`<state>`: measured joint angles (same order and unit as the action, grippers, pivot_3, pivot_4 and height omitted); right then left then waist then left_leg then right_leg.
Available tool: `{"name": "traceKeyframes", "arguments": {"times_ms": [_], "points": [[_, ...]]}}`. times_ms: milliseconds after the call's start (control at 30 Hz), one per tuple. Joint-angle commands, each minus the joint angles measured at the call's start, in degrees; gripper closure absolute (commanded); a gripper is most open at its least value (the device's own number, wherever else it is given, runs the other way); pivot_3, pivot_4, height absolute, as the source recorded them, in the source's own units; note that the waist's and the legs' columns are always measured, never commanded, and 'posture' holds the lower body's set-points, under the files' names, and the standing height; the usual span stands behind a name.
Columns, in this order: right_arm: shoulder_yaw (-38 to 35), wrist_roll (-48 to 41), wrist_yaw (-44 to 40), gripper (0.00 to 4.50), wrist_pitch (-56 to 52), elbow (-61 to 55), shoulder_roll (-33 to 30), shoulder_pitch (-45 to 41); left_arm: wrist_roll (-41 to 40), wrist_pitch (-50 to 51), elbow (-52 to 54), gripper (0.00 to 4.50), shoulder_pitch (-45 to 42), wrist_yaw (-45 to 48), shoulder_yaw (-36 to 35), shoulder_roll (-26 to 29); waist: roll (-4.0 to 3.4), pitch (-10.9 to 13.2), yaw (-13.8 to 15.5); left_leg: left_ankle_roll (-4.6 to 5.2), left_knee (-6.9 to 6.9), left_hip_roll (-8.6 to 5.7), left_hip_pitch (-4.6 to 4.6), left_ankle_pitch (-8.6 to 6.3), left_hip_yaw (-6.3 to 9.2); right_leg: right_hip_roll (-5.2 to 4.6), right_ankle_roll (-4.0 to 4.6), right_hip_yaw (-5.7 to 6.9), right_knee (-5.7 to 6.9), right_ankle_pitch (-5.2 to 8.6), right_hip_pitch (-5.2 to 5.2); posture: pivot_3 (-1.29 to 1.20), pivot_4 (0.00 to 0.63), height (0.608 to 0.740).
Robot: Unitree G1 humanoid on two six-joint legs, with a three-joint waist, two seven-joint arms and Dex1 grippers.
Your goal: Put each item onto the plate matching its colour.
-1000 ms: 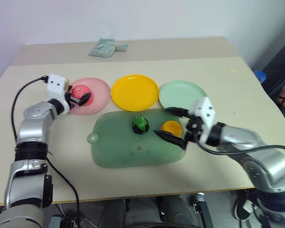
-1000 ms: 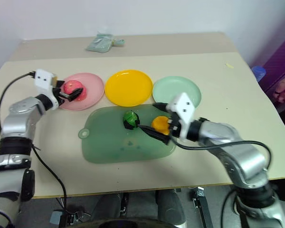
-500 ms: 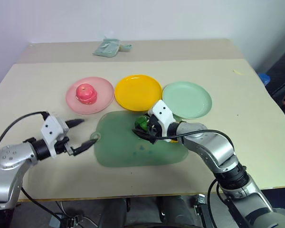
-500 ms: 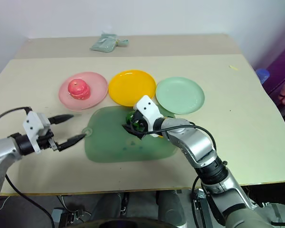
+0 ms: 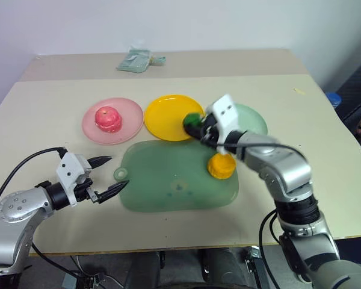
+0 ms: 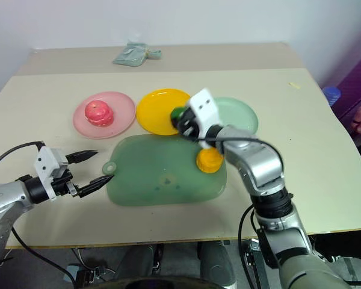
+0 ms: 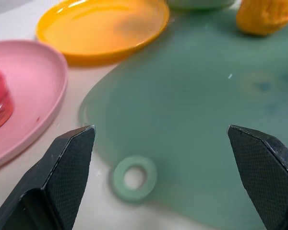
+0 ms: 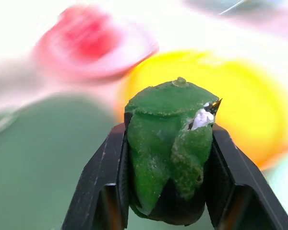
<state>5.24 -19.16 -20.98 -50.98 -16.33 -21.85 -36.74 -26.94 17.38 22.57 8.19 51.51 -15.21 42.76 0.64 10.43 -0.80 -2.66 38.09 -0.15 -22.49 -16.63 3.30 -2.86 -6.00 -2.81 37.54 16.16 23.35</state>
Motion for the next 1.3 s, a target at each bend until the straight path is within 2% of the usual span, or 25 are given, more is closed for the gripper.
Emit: {"name": "traceKeyframes", "arguments": {"times_ms": [33, 200, 300, 367, 400, 433, 567, 667, 1033, 1100, 1200, 1300], "points": [[-5.0, 3.8, 1.7, 2.79, 3.3, 9.0, -3.8, -1.1, -1.8, 0.4, 4.5, 0.00, -1.0, 0.9, 3.7, -1.1, 0.02, 0.0, 0.1, 0.01, 0.00, 0.00, 0.01, 0.00, 0.00, 0.00, 0.00, 0.00, -0.02, 0.00, -0.03, 0.00, 0.150, 0.740], [-6.1, 6.1, -0.2, 2.79, 13.5, 24.2, -3.5, -3.2, -1.6, -1.0, 4.7, 0.00, -1.4, 2.1, 6.9, -2.9, -0.09, 0.0, -0.7, 0.01, -0.07, 0.01, 0.04, 0.00, -0.13, 0.14, 0.02, -0.06, -0.03, 0.00, 0.02, 0.00, 0.150, 0.740], [-6.4, 6.4, -3.2, 1.77, 18.3, 24.5, -5.0, -2.7, -1.2, -2.0, 4.8, 0.00, -0.4, 2.1, 7.1, -3.3, -0.21, 0.1, -1.4, 0.01, -0.11, 0.03, 0.02, 0.00, -0.18, 0.15, 0.02, -0.12, 0.00, 0.00, 0.09, 0.00, 0.150, 0.740], [-6.6, 6.1, -5.3, 0.77, 20.1, 22.8, -5.9, -1.9, -1.1, -2.4, 4.9, 0.00, 0.2, 2.1, 7.0, -3.3, -0.22, 0.1, -1.7, 0.03, -0.12, 0.04, -0.01, -0.02, -0.18, 0.14, 0.02, -0.13, -0.01, 0.00, 0.12, 0.00, 0.150, 0.740], [-7.2, 5.2, -7.9, 0.30, 21.2, 19.9, -7.5, -0.1, -0.8, -2.9, 4.6, 0.00, 1.2, 2.1, 6.4, -3.3, -0.22, 0.1, -1.7, 0.04, -0.12, 0.05, 0.00, -0.02, -0.18, 0.14, 0.02, -0.13, -0.01, 0.00, 0.11, 0.00, 0.150, 0.740], [-8.2, 2.9, -12.1, 0.07, 21.4, 15.8, -9.6, 2.6, -0.5, -3.6, 4.3, 0.00, 2.4, 2.3, 5.8, -3.1, -0.24, 0.1, -1.7, 0.04, -0.12, 0.06, -0.01, -0.02, -0.17, 0.13, 0.02, -0.13, -0.01, 0.00, 0.11, 0.00, 0.150, 0.740], [-10.5, -6.7, -24.8, 0.07, 17.6, 3.5, -16.0, 12.3, 0.5, -5.5, 3.4, 0.00, 4.7, 2.7, 5.3, -2.8, -0.23, 0.1, -0.6, 0.17, -0.12, 0.13, 0.01, -0.09, -0.06, 0.08, -0.01, -0.07, -0.25, 0.01, -0.07, 0.00, 0.150, 0.740], [-8.4, -7.9, -30.3, 0.07, 18.0, -2.4, -19.7, 19.4, 0.6, -6.0, 3.0, 0.00, 4.4, 3.1, 5.7, -2.9, -0.23, 0.1, -0.1, 0.17, -0.06, 0.13, 0.12, -0.09, -0.08, 0.07, -0.02, -0.06, -0.28, 0.00, -0.25, 0.00, 0.150, 0.740], [-1.3, -4.2, -25.9, 0.07, 15.6, 0.2, -15.3, 20.4, 1.4, -9.8, -1.6, 0.00, 3.2, 5.5, 6.1, -3.3, -0.24, 0.1, -0.1, 0.16, -0.03, 0.09, 0.13, -0.09, -0.09, 0.15, 0.00, -0.06, -0.24, 0.00, -0.22, 0.00, 0.150, 0.740], [-1.5, -4.1, -25.6, 0.59, 15.4, -0.3, -15.2, 20.1, 1.5, -9.8, -1.6, 0.00, 3.6, 5.1, 5.6, -3.3, -0.24, 0.1, 0.0, 0.16, -0.03, 0.09, 0.13, -0.09, -0.09, 0.10, 0.00, -0.06, -0.24, 0.00, -0.22, 0.00, 0.150, 0.740], [-3.0, -5.1, -23.8, 1.71, 15.6, -1.7, -13.3, 17.7, 1.6, -10.1, -1.9, 0.00, 4.7, 3.7, 3.8, -3.3, -0.23, 0.1, 0.0, 0.16, -0.03, 0.09, 0.13, -0.09, -0.08, 0.09, 0.00, -0.06, -0.24, 0.00, -0.23, 0.00, 0.150, 0.740], [-2.1, -4.7, -21.2, 1.71, 15.2, -0.3, -9.8, 12.2, 1.2, -10.0, -2.7, 0.00, 5.5, 1.4, 0.7, -3.7, -0.25, 0.1, -0.4, 0.16, -0.04, 0.10, 0.13, -0.09, -0.09, 0.15, 0.00, -0.07, -0.22, 0.00, -0.18, 0.00, 0.150, 0.740]]}}
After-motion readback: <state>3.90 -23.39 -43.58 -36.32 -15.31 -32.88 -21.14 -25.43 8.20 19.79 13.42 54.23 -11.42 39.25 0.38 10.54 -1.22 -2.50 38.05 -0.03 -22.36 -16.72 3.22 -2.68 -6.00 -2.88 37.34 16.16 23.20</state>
